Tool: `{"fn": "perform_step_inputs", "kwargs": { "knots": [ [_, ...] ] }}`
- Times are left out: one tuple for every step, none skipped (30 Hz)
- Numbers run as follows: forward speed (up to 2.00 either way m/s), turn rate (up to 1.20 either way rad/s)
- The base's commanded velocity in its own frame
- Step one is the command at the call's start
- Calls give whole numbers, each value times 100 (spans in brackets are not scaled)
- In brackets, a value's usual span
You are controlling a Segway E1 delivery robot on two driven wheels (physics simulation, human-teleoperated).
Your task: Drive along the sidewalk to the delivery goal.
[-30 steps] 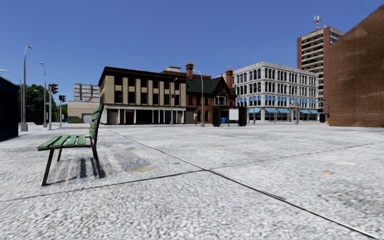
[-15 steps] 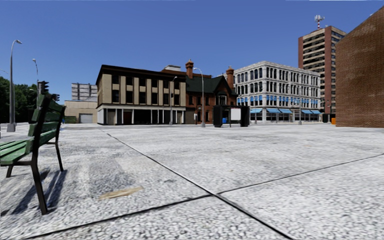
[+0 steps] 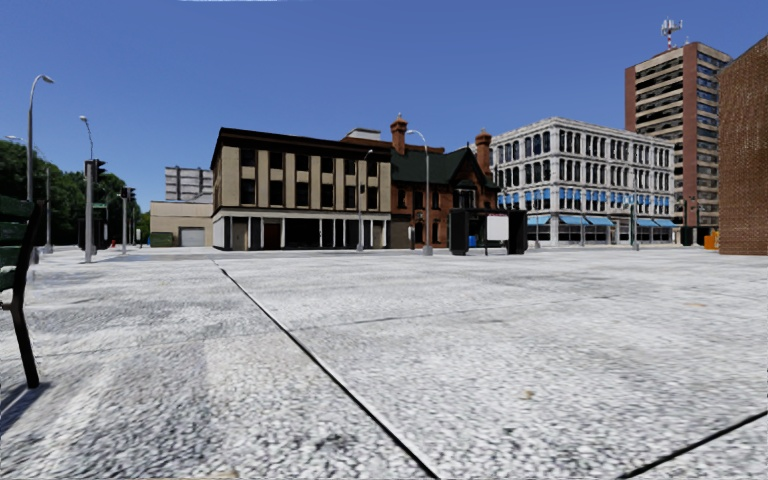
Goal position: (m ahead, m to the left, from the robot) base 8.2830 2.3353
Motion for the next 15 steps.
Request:
{"fn": "perform_step_inputs", "kwargs": {
  "knots": [
    [200,37],
    [200,37],
    [200,37],
    [200,37],
    [200,37],
    [200,37],
    [200,37],
    [200,37],
    [200,37],
    [200,42],
    [200,45],
    [200,46],
    [200,46],
    [200,46],
    [200,46]
  ]
}}
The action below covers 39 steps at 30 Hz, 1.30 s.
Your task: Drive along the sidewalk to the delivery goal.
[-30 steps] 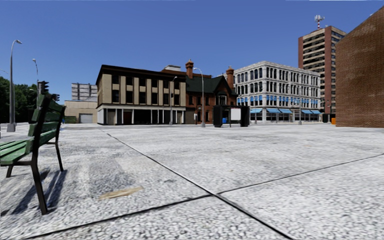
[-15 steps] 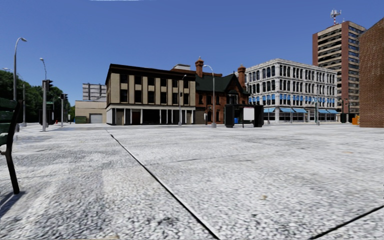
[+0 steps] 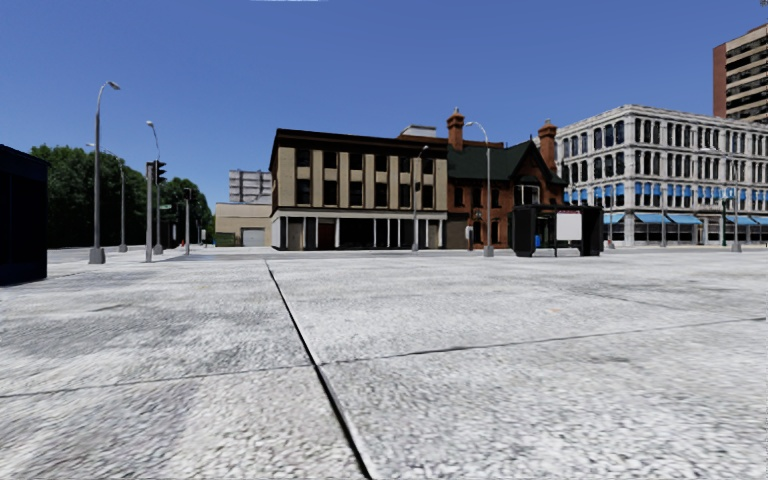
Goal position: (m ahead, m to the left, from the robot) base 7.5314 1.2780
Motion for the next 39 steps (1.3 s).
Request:
{"fn": "perform_step_inputs", "kwargs": {
  "knots": [
    [200,46],
    [200,46],
    [200,46],
    [200,46],
    [200,46],
    [200,46],
    [200,46],
    [200,46],
    [200,46],
    [200,46],
    [200,46],
    [200,46],
    [200,46],
    [200,46],
    [200,43],
    [200,43],
    [200,42],
    [200,41],
    [200,41],
    [200,41],
    [200,41],
    [200,40],
    [200,40],
    [200,35],
    [200,33],
    [200,0],
    [200,0],
    [200,0],
    [200,0],
    [200,0],
    [200,0],
    [200,0],
    [200,0],
    [200,0],
    [200,0],
    [200,0],
    [200,0],
    [200,0],
    [200,0]
  ]
}}
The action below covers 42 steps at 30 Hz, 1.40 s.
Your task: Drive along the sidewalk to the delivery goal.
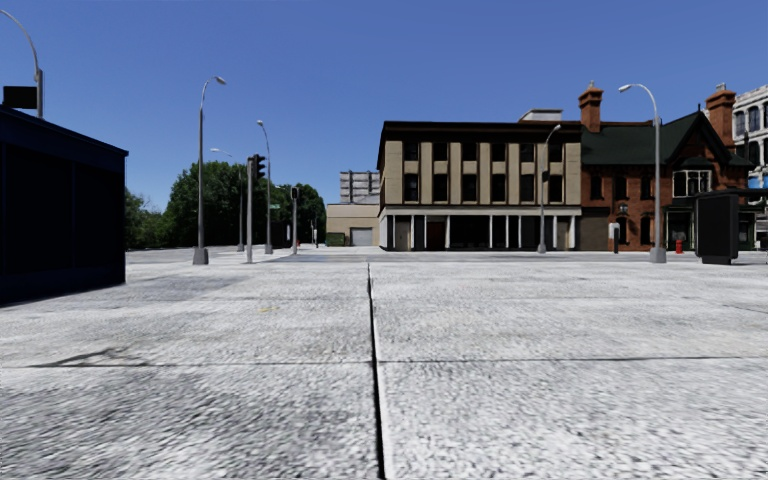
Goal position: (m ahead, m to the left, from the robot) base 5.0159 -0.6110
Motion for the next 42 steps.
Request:
{"fn": "perform_step_inputs", "kwargs": {
  "knots": [
    [200,0],
    [200,0],
    [200,0],
    [200,0],
    [200,0],
    [200,0],
    [200,0],
    [200,0],
    [200,0],
    [200,0],
    [200,0],
    [200,0],
    [200,0],
    [200,0],
    [200,0],
    [200,0],
    [200,0],
    [200,0],
    [200,0],
    [200,0],
    [200,0],
    [200,0],
    [200,0],
    [200,0],
    [200,0],
    [200,0],
    [200,0],
    [200,0],
    [200,0],
    [200,0],
    [200,0],
    [200,0],
    [200,0],
    [200,0],
    [200,-7],
    [200,-19],
    [200,-19],
    [200,-24],
    [200,-29],
    [200,-33],
    [200,-33],
    [200,-38]
  ]
}}
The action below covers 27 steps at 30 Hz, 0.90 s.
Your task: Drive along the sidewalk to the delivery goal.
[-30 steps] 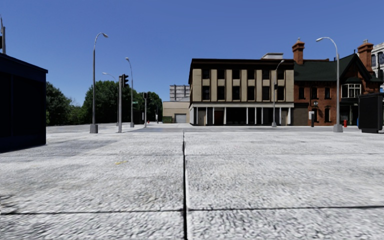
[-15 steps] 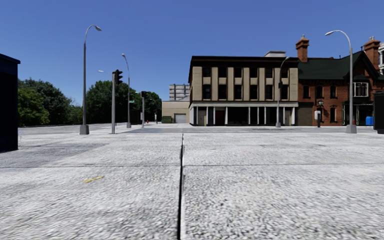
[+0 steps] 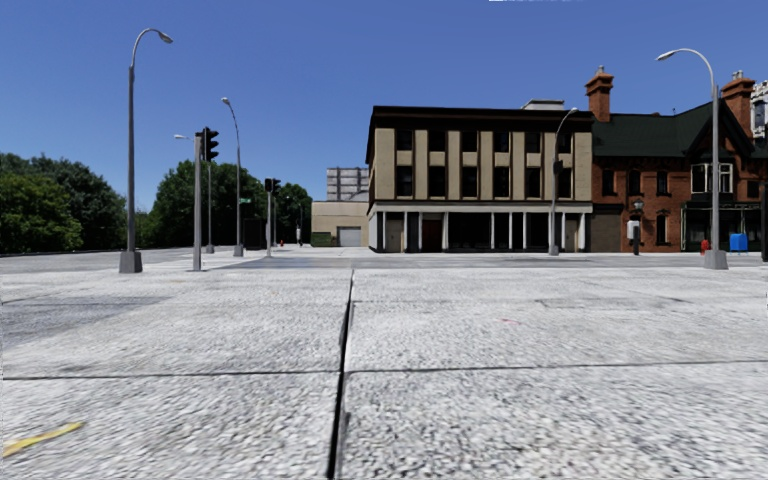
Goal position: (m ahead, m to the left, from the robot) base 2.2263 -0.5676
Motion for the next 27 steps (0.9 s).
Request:
{"fn": "perform_step_inputs", "kwargs": {
  "knots": [
    [200,-41],
    [200,-41],
    [191,-41],
    [181,-42],
    [176,-42],
    [176,-42],
    [172,-42],
    [170,-42],
    [170,-42],
    [169,-43],
    [169,-43],
    [169,-43],
    [169,-43],
    [169,-43],
    [168,-43],
    [166,-44],
    [166,-44],
    [165,-45],
    [164,-47],
    [163,-50],
    [163,-50],
    [159,-54],
    [158,-55],
    [158,-55],
    [157,-56],
    [157,-56],
    [157,-56]
  ]
}}
